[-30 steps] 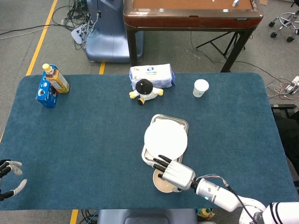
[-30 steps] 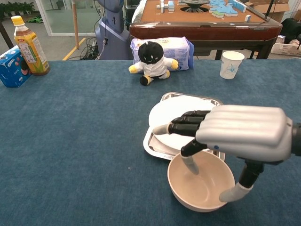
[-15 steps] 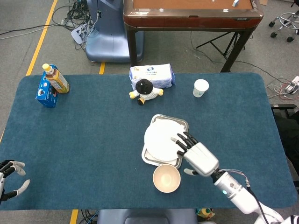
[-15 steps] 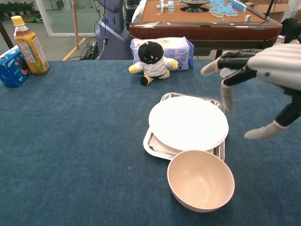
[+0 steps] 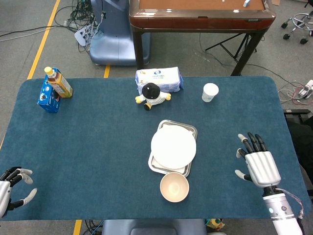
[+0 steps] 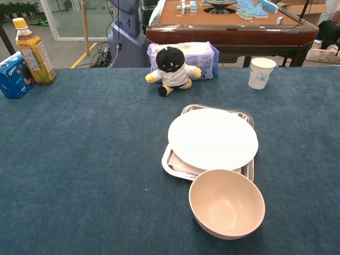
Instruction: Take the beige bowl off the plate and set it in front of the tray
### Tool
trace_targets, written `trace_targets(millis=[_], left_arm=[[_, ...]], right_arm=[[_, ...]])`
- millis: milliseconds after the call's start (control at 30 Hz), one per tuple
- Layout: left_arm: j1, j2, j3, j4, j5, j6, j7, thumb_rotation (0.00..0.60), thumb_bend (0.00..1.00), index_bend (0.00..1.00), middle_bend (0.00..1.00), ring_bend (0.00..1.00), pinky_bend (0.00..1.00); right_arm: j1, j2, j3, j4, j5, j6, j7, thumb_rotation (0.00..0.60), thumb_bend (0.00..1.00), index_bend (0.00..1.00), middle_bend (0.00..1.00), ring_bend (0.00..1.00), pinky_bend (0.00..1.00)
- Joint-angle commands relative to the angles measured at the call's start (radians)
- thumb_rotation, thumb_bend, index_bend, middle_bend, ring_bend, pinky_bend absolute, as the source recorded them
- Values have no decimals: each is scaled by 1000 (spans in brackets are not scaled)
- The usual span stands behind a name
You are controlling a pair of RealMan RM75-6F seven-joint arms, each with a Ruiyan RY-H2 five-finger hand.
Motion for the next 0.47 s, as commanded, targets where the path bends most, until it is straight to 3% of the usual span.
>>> trace_targets(millis=[33,467], left_arm=[[-1,-4,-3,4,0,4,-4,600,225,530,363,214,429],[-8,-7,-5,12,-5,-2,-23,600,225,533,363,214,436]], right_arm=[[-31,8,9,19,14,22,66,600,104,476,150,0,30],[-42,42,62,54,57,-23,163,600,104,476,165,0,30]])
